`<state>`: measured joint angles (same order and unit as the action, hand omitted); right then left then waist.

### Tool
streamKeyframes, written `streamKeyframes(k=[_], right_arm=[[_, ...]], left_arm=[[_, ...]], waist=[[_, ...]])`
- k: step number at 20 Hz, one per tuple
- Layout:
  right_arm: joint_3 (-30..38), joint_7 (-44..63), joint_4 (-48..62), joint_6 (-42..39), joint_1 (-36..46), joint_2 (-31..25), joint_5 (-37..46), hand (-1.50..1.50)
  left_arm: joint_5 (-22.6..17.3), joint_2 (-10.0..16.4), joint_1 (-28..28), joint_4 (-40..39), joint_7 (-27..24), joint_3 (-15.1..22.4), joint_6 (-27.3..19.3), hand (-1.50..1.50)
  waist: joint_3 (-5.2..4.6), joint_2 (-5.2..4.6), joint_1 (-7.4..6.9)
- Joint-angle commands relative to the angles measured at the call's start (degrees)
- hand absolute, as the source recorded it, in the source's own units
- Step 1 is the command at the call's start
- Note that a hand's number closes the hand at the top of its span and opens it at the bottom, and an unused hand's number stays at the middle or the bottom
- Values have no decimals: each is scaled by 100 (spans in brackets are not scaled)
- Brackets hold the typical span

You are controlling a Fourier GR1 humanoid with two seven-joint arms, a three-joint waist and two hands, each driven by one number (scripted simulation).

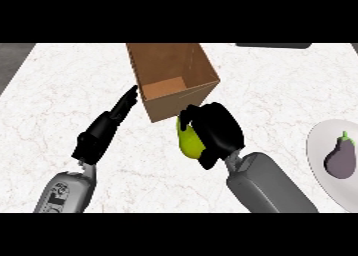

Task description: Pick the pear from the plate and place it in the cardboard box

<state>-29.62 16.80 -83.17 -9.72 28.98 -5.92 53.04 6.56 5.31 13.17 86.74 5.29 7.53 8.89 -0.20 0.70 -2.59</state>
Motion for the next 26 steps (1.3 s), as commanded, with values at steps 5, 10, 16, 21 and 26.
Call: streamKeyframes(k=[5,10,16,21,26], right_arm=[[-964,734,-2376,-675,-207,579,318,150],[-1357,1529,-4175,-1303,-605,584,-101,150],[-352,2681,-5194,-1673,34,590,-884,150],[647,2847,-4207,-1521,1063,592,-1390,150],[677,3665,-3684,-1176,2069,592,-1542,150]], left_arm=[[-96,69,-270,383,193,-125,25,0],[150,20,-200,-124,-296,-162,-140,0],[109,133,-297,8,-236,-214,2,0],[-14,165,-72,-238,-296,-395,147,0],[131,94,-237,-278,-504,-303,106,0]], waist=[[19,-32,282],[17,-40,334],[16,-50,285],[16,-75,252],[14,-65,235]])
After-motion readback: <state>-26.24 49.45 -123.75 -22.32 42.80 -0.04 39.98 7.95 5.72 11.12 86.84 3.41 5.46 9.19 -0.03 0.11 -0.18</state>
